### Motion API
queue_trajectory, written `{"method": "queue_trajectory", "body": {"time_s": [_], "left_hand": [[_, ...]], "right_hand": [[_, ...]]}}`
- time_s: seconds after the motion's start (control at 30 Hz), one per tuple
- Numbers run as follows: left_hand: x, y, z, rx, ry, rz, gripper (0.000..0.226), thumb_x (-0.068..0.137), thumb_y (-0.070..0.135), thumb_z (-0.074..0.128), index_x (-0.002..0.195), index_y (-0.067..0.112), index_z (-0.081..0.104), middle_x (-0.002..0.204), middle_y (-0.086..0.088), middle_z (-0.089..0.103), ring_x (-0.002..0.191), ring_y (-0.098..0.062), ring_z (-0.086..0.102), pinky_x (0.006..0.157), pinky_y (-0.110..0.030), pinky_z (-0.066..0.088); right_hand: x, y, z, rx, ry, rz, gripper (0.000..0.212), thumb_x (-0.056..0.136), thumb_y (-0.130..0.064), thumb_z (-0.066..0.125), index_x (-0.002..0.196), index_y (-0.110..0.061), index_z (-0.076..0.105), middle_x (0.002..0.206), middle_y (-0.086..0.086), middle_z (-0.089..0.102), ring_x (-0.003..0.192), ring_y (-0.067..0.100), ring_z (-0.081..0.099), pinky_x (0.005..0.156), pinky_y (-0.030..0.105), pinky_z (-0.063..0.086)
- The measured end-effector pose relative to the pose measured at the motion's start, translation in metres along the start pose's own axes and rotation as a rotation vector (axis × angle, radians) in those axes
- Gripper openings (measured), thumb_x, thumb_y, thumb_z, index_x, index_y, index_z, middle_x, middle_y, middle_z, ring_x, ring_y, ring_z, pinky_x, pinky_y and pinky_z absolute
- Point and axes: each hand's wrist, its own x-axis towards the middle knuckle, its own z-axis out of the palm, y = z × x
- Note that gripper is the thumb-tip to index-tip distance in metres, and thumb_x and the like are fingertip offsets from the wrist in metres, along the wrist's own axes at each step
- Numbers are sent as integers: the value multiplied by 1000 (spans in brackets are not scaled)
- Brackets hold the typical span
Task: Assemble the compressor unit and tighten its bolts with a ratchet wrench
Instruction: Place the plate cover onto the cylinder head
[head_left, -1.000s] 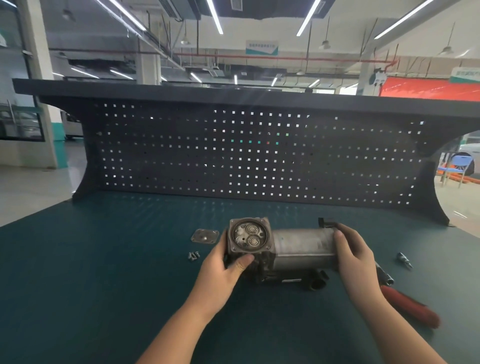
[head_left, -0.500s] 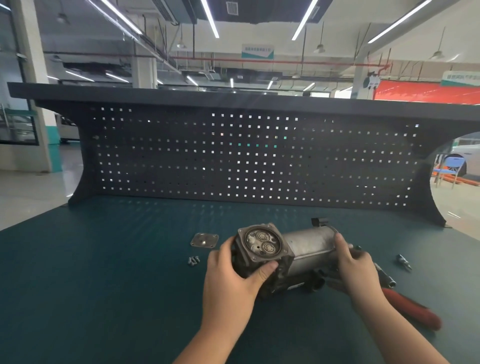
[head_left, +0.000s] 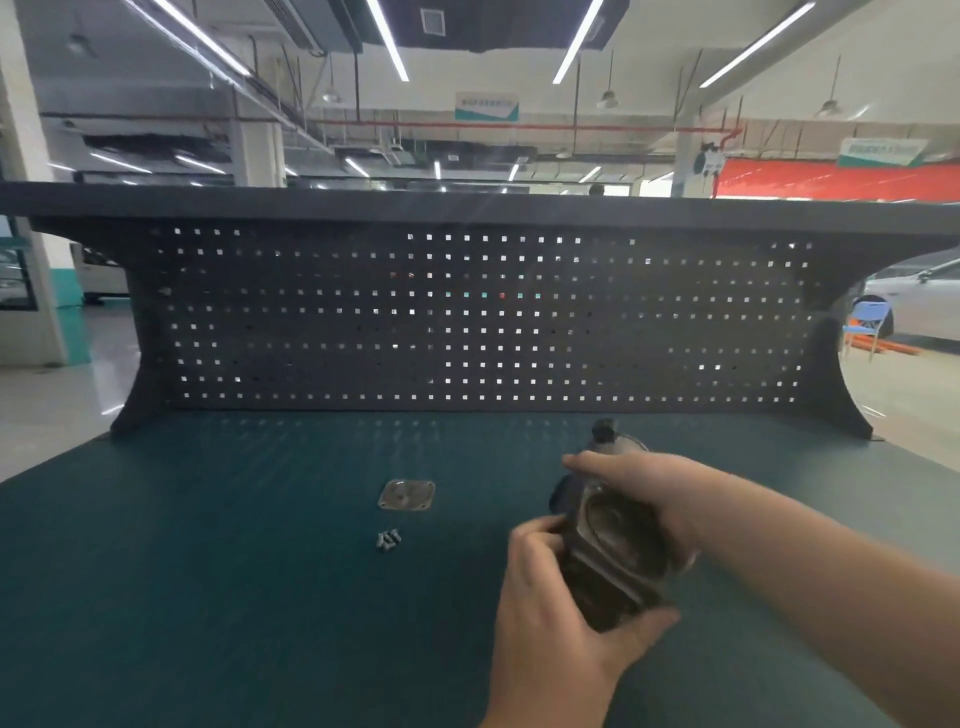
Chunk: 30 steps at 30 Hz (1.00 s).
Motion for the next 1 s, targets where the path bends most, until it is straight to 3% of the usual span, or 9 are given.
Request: {"method": "queue_trajectory", "body": {"time_s": [0.2,0.27,0.4,0.5,0.63,0.7,0.8,0.9,1.0], "left_hand": [[7,-2,-1,-241,153,-150,24,90,51,55,86,27,56,84,10,69,82,-10,66,73,-31,51],[17,-9,-5,-243,204,-363,19,98,38,47,103,23,59,104,5,68,100,-18,64,82,-30,46],[18,-9,-5,-358,-57,-564,48,104,40,34,143,15,48,146,1,49,136,-13,42,112,-25,30],[13,-8,-5,-297,-175,-545,54,104,41,35,151,14,34,157,0,33,147,-14,24,120,-31,18],[6,-3,8,-340,-327,-496,54,103,33,43,153,17,28,154,-3,39,141,-14,35,116,-28,25],[-5,-1,7,-263,-221,-414,47,98,24,50,144,26,45,139,-1,57,128,-15,50,107,-23,36],[8,10,-8,-231,275,-427,29,88,3,52,93,28,65,93,5,70,95,-22,62,72,-13,40],[34,-9,-40,-262,768,-350,18,84,-8,54,91,9,52,93,-7,53,92,-32,52,84,-33,39],[56,-29,-69,-457,632,-461,7,96,12,50,100,14,55,106,-7,58,101,-26,54,92,-39,42]], "right_hand": [[20,-24,-4,-389,-41,19,49,75,-39,79,102,-3,61,100,17,71,93,32,68,92,46,52],[26,-29,2,-447,-40,5,47,75,-39,79,97,-1,63,88,17,72,80,29,70,75,41,57],[25,-45,17,-633,-84,-15,37,83,-40,70,83,-4,59,55,9,68,46,21,65,42,28,53],[23,-61,33,-840,-94,-76,39,83,-40,70,90,-3,61,68,8,69,67,25,66,64,31,54],[18,-71,53,-1369,-9,-317,59,71,-52,75,108,-6,64,98,8,67,81,27,61,68,30,48],[21,-67,53,-1434,18,-474,64,62,-51,80,105,-8,62,105,7,67,89,28,64,75,33,53],[24,-57,46,-1438,44,-668,69,59,-47,78,115,-13,55,112,7,64,98,28,61,84,36,52],[21,-50,37,-1404,4,-755,75,60,-44,80,124,-19,49,119,3,60,102,26,57,80,33,47],[8,-43,27,-1412,-43,-833,82,56,-43,79,129,-29,43,113,-4,59,93,21,56,70,28,39]]}}
